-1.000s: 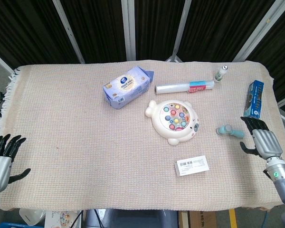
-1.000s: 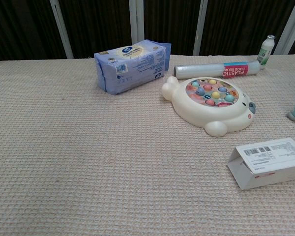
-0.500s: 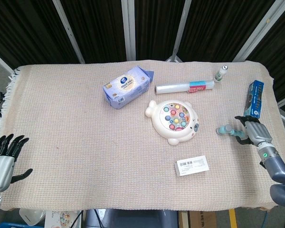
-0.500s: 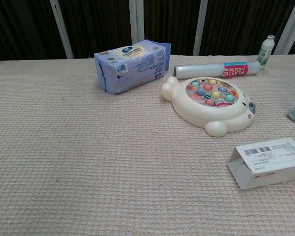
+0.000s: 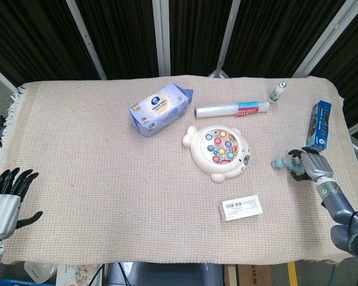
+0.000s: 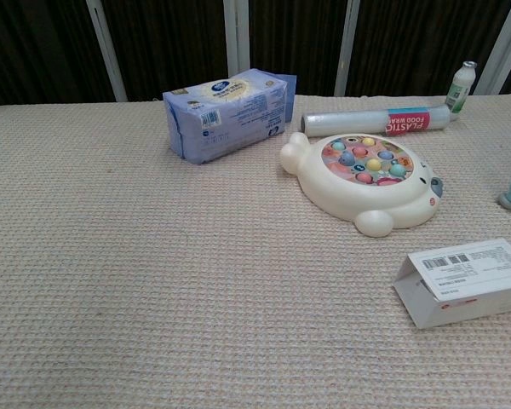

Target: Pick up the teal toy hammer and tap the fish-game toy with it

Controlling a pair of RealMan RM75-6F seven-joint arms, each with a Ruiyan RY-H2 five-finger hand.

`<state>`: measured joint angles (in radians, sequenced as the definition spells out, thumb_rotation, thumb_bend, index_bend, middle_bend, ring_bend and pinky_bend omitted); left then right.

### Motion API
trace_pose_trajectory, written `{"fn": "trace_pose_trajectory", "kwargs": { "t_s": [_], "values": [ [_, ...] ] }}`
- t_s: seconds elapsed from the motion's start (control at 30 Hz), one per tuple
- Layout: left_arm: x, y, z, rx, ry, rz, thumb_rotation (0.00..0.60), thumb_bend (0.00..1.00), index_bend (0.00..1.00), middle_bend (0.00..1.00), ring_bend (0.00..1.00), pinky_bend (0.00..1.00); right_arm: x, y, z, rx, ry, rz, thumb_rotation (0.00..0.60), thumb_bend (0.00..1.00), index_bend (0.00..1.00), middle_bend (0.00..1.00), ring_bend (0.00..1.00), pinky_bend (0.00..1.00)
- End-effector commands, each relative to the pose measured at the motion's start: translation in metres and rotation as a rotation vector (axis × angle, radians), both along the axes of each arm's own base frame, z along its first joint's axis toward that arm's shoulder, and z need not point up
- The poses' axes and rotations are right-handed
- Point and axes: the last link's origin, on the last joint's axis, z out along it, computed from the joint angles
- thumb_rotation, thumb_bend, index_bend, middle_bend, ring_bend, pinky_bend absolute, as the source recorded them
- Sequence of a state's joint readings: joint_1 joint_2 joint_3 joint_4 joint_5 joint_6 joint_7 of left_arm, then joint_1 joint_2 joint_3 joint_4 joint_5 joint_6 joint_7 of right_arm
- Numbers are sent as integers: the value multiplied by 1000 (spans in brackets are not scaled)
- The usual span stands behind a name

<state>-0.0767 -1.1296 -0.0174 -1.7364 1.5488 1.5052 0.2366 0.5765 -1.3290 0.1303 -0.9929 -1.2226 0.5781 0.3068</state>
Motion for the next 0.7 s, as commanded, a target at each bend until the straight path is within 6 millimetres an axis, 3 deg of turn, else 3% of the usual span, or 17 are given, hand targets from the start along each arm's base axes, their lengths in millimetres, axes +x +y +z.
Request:
{"fn": "trace_pose_trajectory", "kwargs": {
  "t_s": [0.03,0.4,0.7],
  "values": [
    [0,1,0,-1,-1,0,600,103,164,102,0,0,-1,0,-1,0,0,-1,600,464,278,291,100,99],
    [-4,1,-1,-5,-2,12,600,103,164,102,0,0,2,0,-11,10,-8,7,600,580,323,332,145,121],
    [-5,2,-2,-9,-1,14,600,102,161,102,0,0,6,-2,-14,14,-3,23,600,595,351,363,169,130]
  ]
}}
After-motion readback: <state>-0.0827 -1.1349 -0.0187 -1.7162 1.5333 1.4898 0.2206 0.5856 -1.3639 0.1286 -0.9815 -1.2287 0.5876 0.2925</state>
